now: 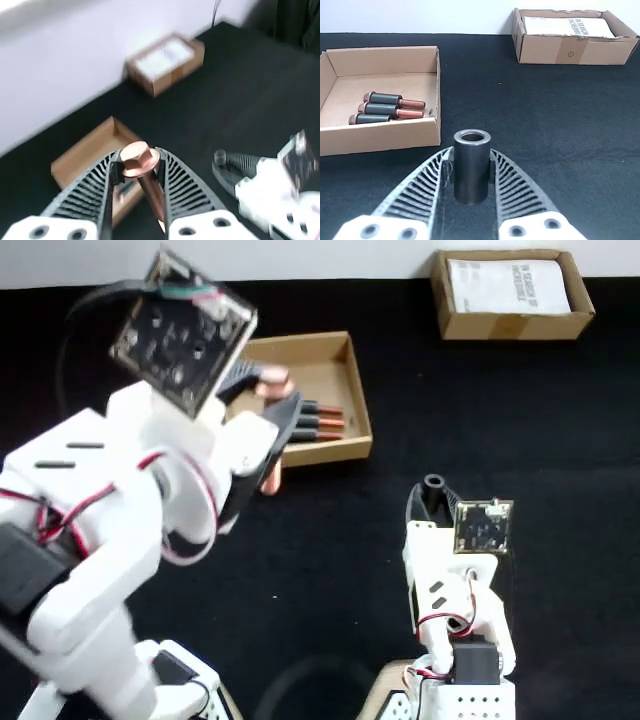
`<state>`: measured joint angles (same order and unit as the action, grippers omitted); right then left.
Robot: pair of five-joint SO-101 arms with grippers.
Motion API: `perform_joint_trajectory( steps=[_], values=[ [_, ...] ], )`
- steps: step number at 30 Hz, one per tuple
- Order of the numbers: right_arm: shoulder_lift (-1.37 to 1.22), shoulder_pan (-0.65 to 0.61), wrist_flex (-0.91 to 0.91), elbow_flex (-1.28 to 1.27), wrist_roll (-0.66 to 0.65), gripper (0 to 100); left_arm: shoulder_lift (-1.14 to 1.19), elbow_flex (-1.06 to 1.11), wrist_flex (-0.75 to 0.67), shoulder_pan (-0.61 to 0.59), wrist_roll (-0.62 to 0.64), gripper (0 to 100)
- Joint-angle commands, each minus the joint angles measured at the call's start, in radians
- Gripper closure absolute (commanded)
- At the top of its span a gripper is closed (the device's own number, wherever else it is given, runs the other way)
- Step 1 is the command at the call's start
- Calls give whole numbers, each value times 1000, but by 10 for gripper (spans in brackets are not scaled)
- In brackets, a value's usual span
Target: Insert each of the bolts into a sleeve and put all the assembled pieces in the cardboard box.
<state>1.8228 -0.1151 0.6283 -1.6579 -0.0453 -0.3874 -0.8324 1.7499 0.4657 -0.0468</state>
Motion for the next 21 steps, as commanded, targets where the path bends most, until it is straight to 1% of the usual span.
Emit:
perform_joint_trajectory(
  steps=[1,4,10,16,21],
  values=[
    [4,-8,1,-73,-11,991,-156,323,-144,-7,60,992],
    [4,-8,1,-76,-9,991,-231,549,-333,-7,95,992],
    [4,-8,1,-73,-6,991,-280,931,-749,2,95,992],
    [7,-10,-2,-68,-5,991,-278,1159,-1043,5,97,992],
    [7,-74,-31,-77,-5,991,-278,1307,-1278,41,97,992]
  ],
)
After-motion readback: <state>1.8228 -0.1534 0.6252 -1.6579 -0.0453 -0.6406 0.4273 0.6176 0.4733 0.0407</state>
